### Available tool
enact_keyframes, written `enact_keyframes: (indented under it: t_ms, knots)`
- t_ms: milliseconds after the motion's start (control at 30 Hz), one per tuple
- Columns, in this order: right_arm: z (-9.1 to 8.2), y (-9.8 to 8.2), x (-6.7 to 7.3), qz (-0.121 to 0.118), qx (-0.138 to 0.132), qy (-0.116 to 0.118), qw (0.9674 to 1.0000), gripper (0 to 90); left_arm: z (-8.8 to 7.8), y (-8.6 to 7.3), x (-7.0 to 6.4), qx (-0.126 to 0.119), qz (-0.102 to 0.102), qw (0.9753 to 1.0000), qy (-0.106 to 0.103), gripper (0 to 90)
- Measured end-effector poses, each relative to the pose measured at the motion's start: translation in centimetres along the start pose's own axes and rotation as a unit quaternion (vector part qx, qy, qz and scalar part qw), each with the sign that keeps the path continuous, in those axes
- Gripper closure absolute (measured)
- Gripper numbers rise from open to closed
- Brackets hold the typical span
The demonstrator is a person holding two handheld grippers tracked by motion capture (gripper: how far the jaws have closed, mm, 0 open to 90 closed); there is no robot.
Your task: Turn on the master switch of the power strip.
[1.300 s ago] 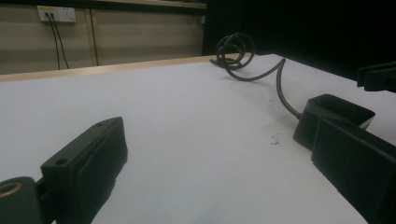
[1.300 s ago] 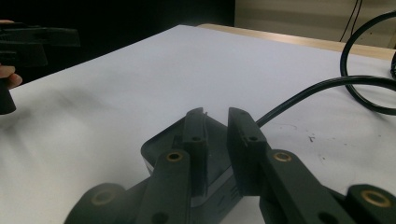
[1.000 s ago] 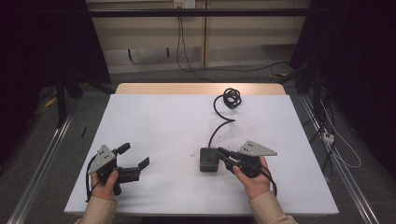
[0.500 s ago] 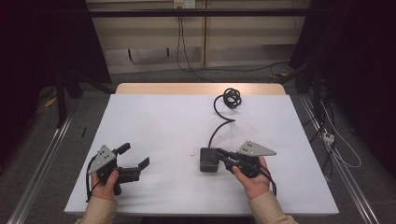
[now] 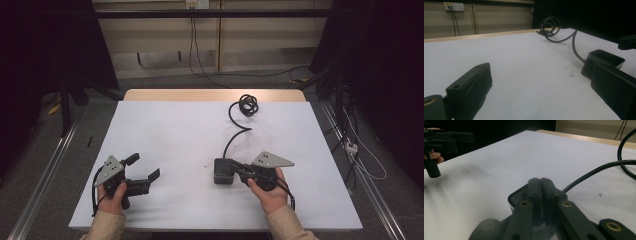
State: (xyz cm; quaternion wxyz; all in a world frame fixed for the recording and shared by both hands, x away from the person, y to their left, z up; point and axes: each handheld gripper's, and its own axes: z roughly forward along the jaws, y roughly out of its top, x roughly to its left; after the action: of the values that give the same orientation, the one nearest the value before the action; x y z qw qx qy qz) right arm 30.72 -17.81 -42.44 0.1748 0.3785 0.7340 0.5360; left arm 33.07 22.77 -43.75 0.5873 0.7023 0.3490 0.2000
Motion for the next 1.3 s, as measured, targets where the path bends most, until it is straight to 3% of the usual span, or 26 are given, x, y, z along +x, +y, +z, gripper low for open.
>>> enact_keyframes:
  t_ms: [1300]
  knots:
    - [1.0,0.1,0.6,-0.002,0.016,0.021,0.9997,90.0,-0.1,0.1,-0.1,-0.004,0.0,1.0,0.003,3.1]
